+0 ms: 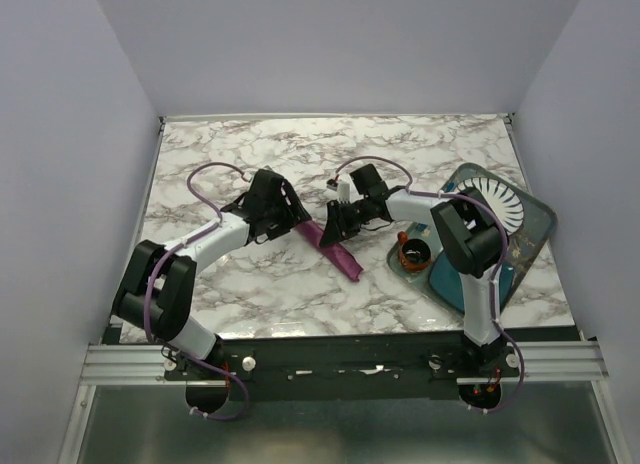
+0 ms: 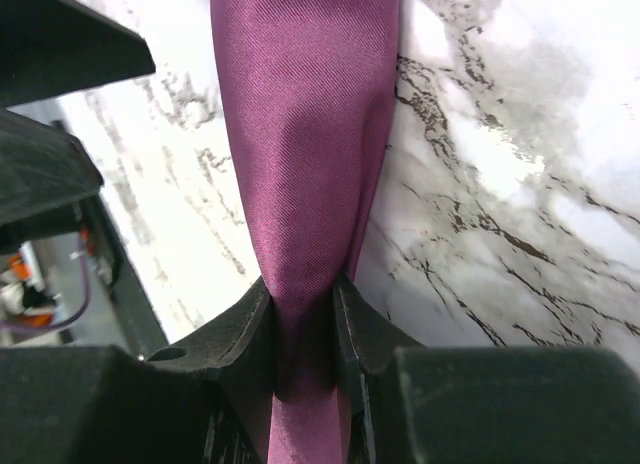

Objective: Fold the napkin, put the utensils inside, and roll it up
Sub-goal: Roll the napkin with the utensil

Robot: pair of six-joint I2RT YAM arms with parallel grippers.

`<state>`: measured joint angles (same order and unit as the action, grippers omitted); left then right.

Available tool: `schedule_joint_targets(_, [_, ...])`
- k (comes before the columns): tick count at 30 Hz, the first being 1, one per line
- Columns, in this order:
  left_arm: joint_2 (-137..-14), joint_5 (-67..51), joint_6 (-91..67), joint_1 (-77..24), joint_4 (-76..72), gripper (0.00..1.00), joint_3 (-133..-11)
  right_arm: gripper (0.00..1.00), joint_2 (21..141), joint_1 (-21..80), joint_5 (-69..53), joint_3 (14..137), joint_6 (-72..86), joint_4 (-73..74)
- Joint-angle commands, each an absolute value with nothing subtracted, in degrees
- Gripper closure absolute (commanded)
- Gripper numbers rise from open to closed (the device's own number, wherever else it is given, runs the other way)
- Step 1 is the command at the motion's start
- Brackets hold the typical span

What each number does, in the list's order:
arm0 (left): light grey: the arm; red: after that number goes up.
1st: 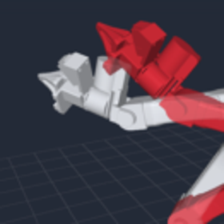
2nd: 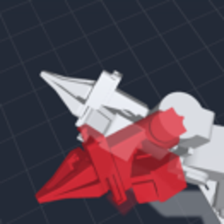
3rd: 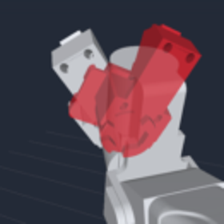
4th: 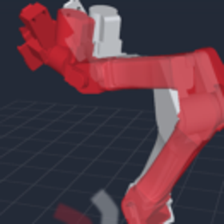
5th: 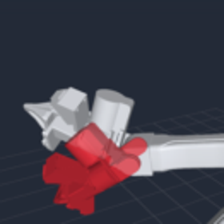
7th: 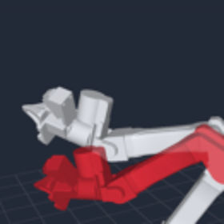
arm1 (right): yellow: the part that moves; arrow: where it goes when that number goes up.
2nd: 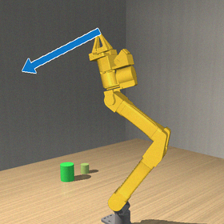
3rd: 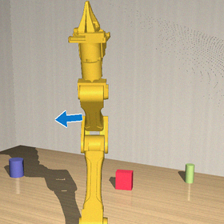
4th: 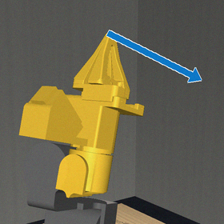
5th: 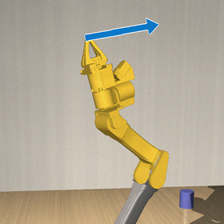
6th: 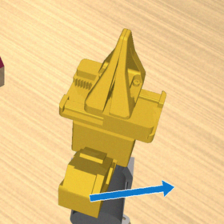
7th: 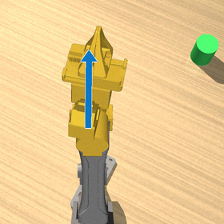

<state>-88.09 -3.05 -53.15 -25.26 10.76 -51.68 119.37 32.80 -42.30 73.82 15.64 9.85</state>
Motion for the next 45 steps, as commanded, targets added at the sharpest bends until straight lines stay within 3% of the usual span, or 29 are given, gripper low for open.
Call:
schedule_joint_targets(1, [-88.1,-4.6,-53.7,-25.4,11.8,0.22,-52.5,0.67,123.7,32.6,-50.2,73.8,15.1,13.0])
schedule_joint_targets(10, [-96.8,-6.0,-56.0,-25.4,10.1,0.26,-54.3,0.64,123.7,32.5,-49.0,74.9,15.4,13.2])
schedule_joint_targets(16, [-98.3,-3.6,-56.6,-25.4,10.5,0.37,-53.5,0.57,121.8,32.5,-46.5,75.2,15.4,14.4])
schedule_joint_targets(20, [-97.8,-3.1,-56.7,-25.5,9.8,0.53,-52.9,0.51,119.4,32.7,-42.9,75.8,15.1,17.7])
schedule_joint_targets(23, [-98.1,-3.3,-56.7,-25.5,9.3,0.57,-53.1,0.46,117.9,33.2,-40.4,76.5,13.9,20.2])
schedule_joint_targets(28, [-98.2,-3.5,-56.6,-25.5,9.5,0.59,-53.3,0.26,110.4,36.6,-27.4,75.9,11.5,23.1])
schedule_joint_targets(36, [-98.1,-4.6,-56.5,-25.5,9.0,0.58,-53.0,0.16,104.2,49.9,6.2,71.7,9.1,21.0])
schedule_joint_targets(40, [-97.7,-4.7,-56.5,-25.5,9.1,0.58,-52.6,0.12,105.6,52.6,10.2,71.0,9.8,18.5])
schedule_joint_targets(42, [-97.5,-4.7,-56.6,-25.5,9.0,0.58,-52.5,0.0,107.2,54.2,11.9,72.1,9.5,18.5])
schedule_joint_targets(45, [-97.4,-4.8,-57.0,-25.5,8.8,0.58,-52.0,0.0,109.2,55.7,13.1,73.2,9.5,18.5])
